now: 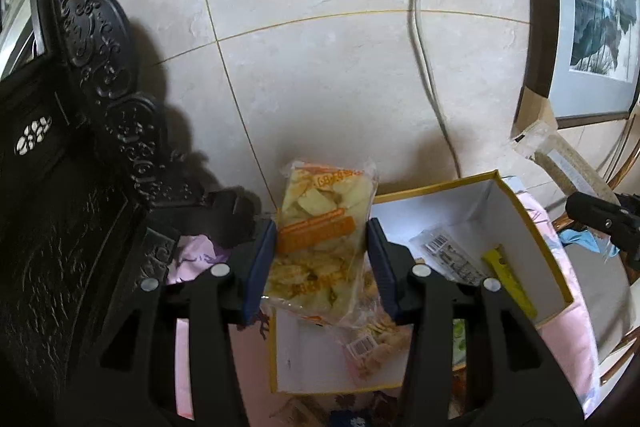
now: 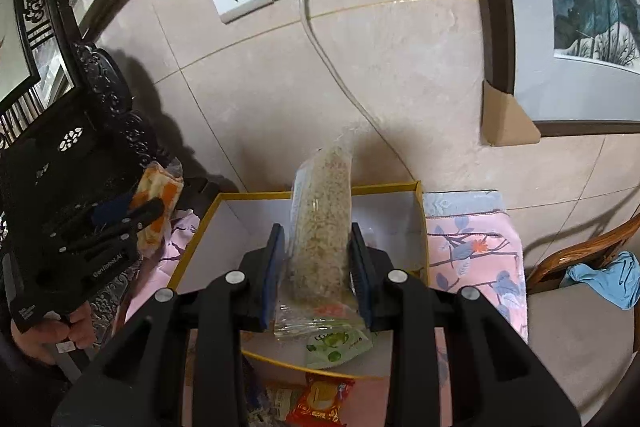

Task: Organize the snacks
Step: 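Carry both bags over the yellow box and release them inside, then grasp the white printed bread packet with the right tool while the left tool grasps the yellow chip bag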

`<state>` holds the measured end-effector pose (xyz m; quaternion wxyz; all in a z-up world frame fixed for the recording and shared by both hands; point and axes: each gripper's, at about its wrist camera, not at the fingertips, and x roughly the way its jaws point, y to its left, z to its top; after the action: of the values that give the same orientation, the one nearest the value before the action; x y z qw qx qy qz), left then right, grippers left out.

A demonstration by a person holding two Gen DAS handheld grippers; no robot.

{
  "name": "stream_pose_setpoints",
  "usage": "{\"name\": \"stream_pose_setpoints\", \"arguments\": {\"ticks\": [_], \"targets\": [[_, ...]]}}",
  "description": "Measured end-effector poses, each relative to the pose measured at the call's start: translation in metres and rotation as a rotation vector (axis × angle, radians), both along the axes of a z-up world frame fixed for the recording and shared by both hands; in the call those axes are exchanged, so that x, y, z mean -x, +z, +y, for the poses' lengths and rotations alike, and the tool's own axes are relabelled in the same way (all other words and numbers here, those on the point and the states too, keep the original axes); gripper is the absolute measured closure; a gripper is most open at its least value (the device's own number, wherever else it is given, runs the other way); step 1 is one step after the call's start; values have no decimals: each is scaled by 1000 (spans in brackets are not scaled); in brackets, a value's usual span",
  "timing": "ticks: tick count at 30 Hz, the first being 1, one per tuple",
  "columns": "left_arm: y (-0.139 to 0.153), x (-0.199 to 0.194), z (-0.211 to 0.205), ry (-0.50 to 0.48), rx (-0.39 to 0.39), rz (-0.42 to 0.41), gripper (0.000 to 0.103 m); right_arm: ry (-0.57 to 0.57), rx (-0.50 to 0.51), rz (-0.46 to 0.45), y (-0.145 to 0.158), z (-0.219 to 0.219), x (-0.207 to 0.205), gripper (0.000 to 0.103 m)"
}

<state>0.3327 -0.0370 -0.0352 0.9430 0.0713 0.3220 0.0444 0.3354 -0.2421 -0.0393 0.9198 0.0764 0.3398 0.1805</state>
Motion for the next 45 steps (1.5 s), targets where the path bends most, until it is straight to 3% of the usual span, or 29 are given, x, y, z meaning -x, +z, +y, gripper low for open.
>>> {"name": "stream_pose_setpoints", "arguments": {"ticks": [4,5,6,7,8,12,20,24,29,31,35,39,40,41,43,45], "targets": [[-2,-6,-3,-28,22,5,56,-19,3,4,-5,0,-7,70],[-4,-9,-4,-52,55,2,38,-38,18,-14,-6,1,-7,59],[-5,-9,-6,-55,65,-12,2,-70,57,-31,-6,2,-8,40],[-5,-5,-9,-20,48,-65,2,-97,93,-34,-7,4,-9,1],[-5,-3,-12,-9,27,-90,2,-121,104,-50,-7,4,-7,1],[-15,-3,-28,-53,-67,-51,2,-106,86,-77,-1,-1,2,1],[-6,26,-18,-54,-7,-19,2,-120,29,-63,17,-28,37,1],[-14,66,-17,-64,-55,3,2,-125,145,-8,7,-47,89,1],[-50,135,-27,-120,-109,82,2,-103,307,171,-56,-65,168,1],[-66,157,-35,-139,-88,132,2,-82,296,268,-95,-71,207,1],[-107,203,-57,-235,26,275,2,-216,196,443,-159,-76,248,1],[-138,228,-77,-264,18,353,2,-323,170,399,-190,-68,263,1],[-143,231,-80,-269,25,370,2,-328,175,394,-197,-67,264,19],[-149,234,-84,-275,29,392,2,-310,168,415,-206,-63,265,49],[-157,233,-93,-277,6,399,2,-298,161,424,-202,-60,267,59],[-165,234,-104,-278,-31,378,2,-268,167,401,-189,-58,273,60]]}}
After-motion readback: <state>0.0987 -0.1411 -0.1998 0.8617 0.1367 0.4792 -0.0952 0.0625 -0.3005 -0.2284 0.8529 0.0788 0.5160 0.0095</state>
